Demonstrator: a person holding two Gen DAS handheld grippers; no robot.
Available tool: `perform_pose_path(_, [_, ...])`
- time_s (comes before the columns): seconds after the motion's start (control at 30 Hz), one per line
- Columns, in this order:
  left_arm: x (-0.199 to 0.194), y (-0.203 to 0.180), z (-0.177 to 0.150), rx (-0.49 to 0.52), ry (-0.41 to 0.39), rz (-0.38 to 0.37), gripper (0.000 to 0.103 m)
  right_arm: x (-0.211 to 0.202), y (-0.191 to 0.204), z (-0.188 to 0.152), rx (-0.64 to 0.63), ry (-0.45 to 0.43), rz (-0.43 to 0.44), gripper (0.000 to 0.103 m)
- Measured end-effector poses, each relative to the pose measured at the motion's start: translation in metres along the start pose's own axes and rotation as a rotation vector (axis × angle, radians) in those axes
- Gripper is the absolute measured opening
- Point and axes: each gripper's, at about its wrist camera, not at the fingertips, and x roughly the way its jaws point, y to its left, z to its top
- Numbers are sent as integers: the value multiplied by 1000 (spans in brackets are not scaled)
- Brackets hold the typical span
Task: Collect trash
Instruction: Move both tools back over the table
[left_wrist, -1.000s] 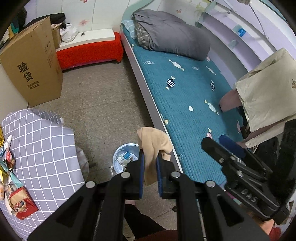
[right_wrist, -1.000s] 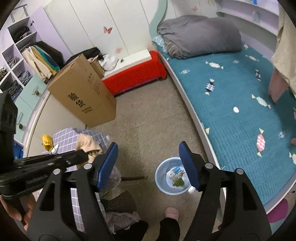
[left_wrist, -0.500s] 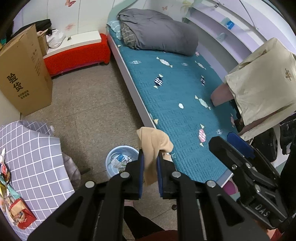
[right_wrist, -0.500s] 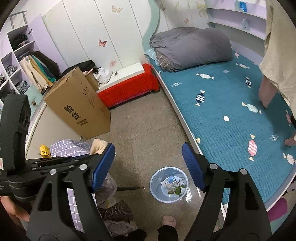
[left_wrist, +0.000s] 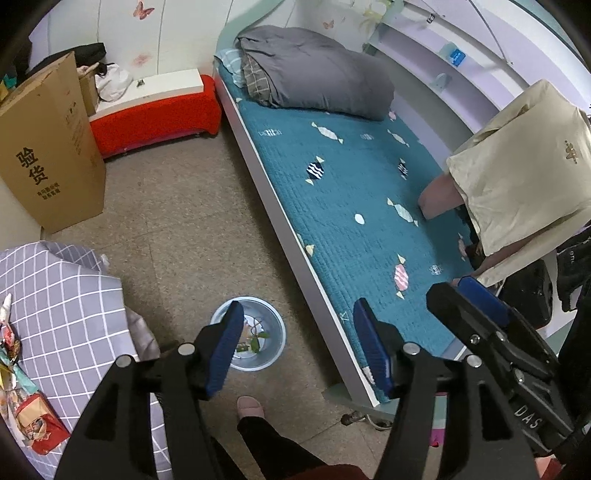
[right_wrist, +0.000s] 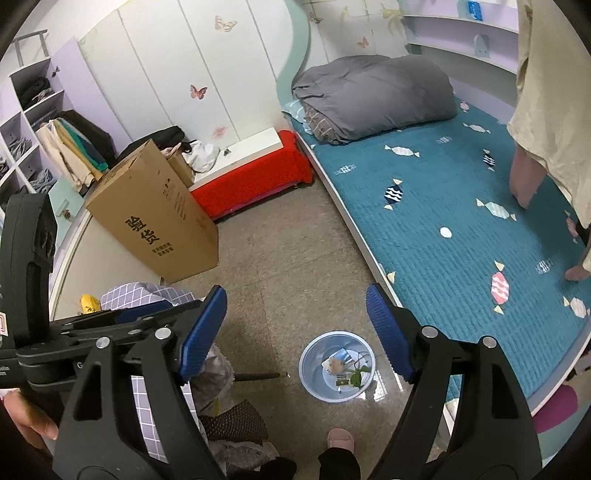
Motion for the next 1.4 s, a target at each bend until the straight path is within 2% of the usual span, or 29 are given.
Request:
perform_pose_path(0.27, [-31,24,-18,-73,-69,48,62,2,32,-3,-71,10,68,77])
perform_pose_path(0.47, [-65,61,-45,-189,-138,117,63,10,77,-9,-167,44,155,77])
perform_pose_path(0.63, [-96,110,-76,-329,-183,180,63,22,133,-25,-279,104,249,77])
perform_pose_path(0.87, [-133,182,-129,-516,-198,260,64,39,213,-59,-408,193,357,77])
perform_pose_path(1.0, [-151,217,-151,-583,-203,293,64,48,258,-79,-454,229,402,77])
perform_pose_path(1.17, [-171,264,-175,-646,-204,316,66,61,301,-102,-478,269,424,78])
perform_pose_path(1.4, [-187,344,-205,-727,-165,334,67,87,356,-130,-468,318,416,77])
